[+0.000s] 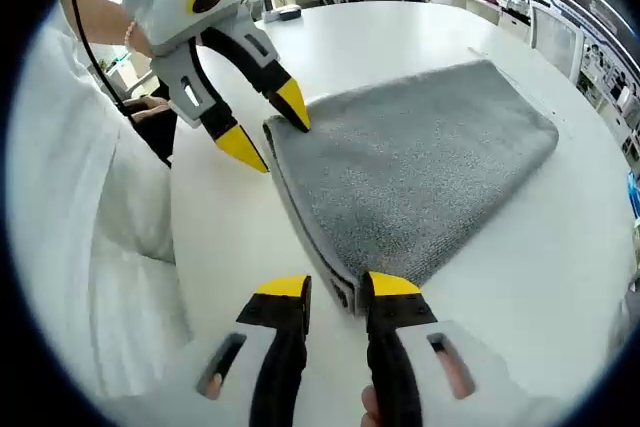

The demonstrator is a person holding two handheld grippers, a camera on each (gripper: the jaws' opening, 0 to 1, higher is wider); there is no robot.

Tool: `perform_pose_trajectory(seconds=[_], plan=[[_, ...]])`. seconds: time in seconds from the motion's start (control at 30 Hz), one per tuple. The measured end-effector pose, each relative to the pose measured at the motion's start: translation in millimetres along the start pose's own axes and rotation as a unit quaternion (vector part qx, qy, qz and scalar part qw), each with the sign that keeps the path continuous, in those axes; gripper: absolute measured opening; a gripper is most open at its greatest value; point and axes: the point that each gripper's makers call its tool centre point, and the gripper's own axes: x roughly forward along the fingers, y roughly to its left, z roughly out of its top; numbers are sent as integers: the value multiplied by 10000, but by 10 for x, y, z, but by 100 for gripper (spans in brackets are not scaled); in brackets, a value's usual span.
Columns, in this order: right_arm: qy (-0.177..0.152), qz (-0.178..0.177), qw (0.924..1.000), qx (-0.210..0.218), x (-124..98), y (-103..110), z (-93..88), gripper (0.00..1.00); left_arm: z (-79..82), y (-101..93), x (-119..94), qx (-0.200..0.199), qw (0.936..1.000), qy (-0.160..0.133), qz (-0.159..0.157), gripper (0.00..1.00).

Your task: Fold the towel on the table until its edges align and the towel forms a compact rectangular stack.

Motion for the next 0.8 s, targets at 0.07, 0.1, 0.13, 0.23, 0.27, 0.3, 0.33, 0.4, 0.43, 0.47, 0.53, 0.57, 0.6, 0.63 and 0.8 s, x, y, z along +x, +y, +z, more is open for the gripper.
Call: perform_pose_trajectory(seconds=[0.07, 0.1, 0.13, 0.23, 0.27, 0.3, 0.33, 0.4, 0.43, 0.47, 0.53, 0.57, 0.6, 0.63, 0.8], plan=[[-7, -21, 10000, -1, -2, -20, 0, 16, 0, 12, 14, 100, 9999, 56, 48, 29], [-24, -12, 10000, 26, -6, -31, 0, 16, -6, 13, 24, 214, 9997, 83, 54, 29], [-46, -1, 10000, 59, -6, -32, -2, 16, -14, 15, 38, 361, 9993, 85, 52, 29], [-108, -5, 9999, -27, 0, -8, -8, 17, -19, 7, 38, 763, 9970, 68, 74, 29], [-100, -57, 9999, -113, 3, -12, -9, 17, -24, -2, 31, 635, 9980, 19, 73, 29], [-88, -119, 9997, -207, 12, -6, -12, 17, -24, -1, 29, 592, 9982, -21, 67, 29], [-82, -140, 9996, -235, 14, -7, -13, 17, -25, 10, 25, 574, 9983, -105, 65, 29], [-50, -277, 9986, -437, 18, -15, -11, 15, -28, 12, 20, 581, 9981, -182, 56, 29], [-43, -335, 9980, -535, 24, -27, -12, 14, -28, 8, 15, 582, 9980, -242, 62, 29], [-42, -465, 9963, -716, 25, -52, -12, 13, -25, 11, 14, 576, 9979, -272, 63, 29], [-52, -500, 9947, -894, 35, -42, -20, 12, -18, 15, 13, 592, 9977, -341, 44, 29], [-45, -557, 9929, -1047, 31, -56, -18, 11, -12, 18, 17, 588, 9976, -363, 31, 29], [-38, -554, 9929, -1047, 36, -34, -26, 11, -10, 19, 20, 573, 9977, -367, 30, 29], [-42, -565, 9928, -1058, 39, -39, -25, 11, -8, 40, 19, 593, 9976, -357, 86, 26], [-132, -606, 9931, -993, 36, -64, -24, 10, 3, 49, 7, 654, 9972, -353, 51, 24]])
